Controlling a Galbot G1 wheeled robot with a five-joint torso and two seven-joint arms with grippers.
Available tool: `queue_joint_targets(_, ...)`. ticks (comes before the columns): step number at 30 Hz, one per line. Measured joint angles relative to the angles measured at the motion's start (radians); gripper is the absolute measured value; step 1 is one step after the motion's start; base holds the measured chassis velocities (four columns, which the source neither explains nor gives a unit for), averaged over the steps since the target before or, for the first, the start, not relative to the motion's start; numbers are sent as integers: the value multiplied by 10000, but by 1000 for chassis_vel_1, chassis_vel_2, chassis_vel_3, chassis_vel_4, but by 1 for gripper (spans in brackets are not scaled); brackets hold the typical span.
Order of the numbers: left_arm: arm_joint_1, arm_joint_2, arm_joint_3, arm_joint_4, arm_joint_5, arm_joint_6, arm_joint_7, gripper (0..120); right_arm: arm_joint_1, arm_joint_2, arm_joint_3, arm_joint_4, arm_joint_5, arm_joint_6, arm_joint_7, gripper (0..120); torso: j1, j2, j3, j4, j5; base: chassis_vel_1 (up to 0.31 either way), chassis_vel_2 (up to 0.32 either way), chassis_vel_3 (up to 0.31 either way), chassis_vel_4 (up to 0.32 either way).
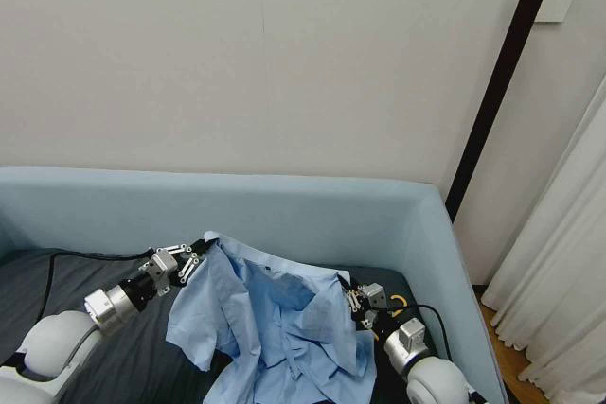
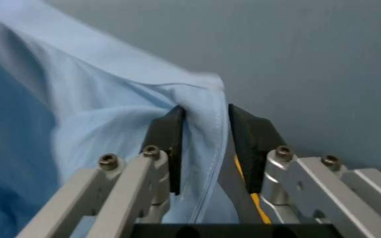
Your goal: Pick up the clothes from the sofa and hang them on the clothes hanger.
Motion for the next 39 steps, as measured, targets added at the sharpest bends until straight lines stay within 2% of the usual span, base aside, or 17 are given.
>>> queue_joint_targets(4,-35,112,25,44,-69,-30,18,0,204,-196,121,-645,142,-1717,378,50,0,0,0,-2,-3,0,0,0,0)
queue_joint_targets(5,-35,112,25,44,-69,-30,18,0,204,-196,121,-645,142,-1717,378,50,0,0,0,-2,-3,0,0,0,0)
queue_joint_targets(9,-27,104,65,75,20,-38,63,0,703,-26,125,-1880,-176,-2005,105,66,0,-1,1,-1,-1,0,0,0,0)
queue_joint_targets(11,-29,123,65,112,47,-44,72,0,801,19,126,-2107,-264,-2021,29,69,0,0,2,-1,-2,0,0,0,0)
queue_joint_targets(14,-47,192,63,239,70,-85,93,0,1245,283,96,-3062,-750,-2061,-256,84,0,-1,2,0,0,0,0,0,0)
queue_joint_targets(19,46,229,52,144,60,-148,88,0,1919,781,119,-4193,-1276,-2370,-463,98,0,-2,2,2,-2,0,0,0,0)
queue_joint_targets(25,113,213,-5,-19,54,-208,34,0,2398,1171,214,-5008,-1437,-3409,-523,100,1,-1,2,-1,-3,0,0,0,0)
queue_joint_targets(33,161,191,-17,-165,24,-266,-94,0,2611,1558,645,-6271,-1862,-3445,-743,98,1,-2,2,-1,-2,0,0,0,0)
queue_joint_targets(38,60,98,78,-180,17,-281,-145,0,2573,1615,785,-6706,-1969,-3173,-744,80,0,-1,1,-2,-2,0,0,0,0)
queue_joint_targets(39,60,98,78,-180,17,-281,-145,0,2573,1615,785,-6706,-1969,-3173,-744,80,0,-1,1,-2,-2,0,0,0,0)
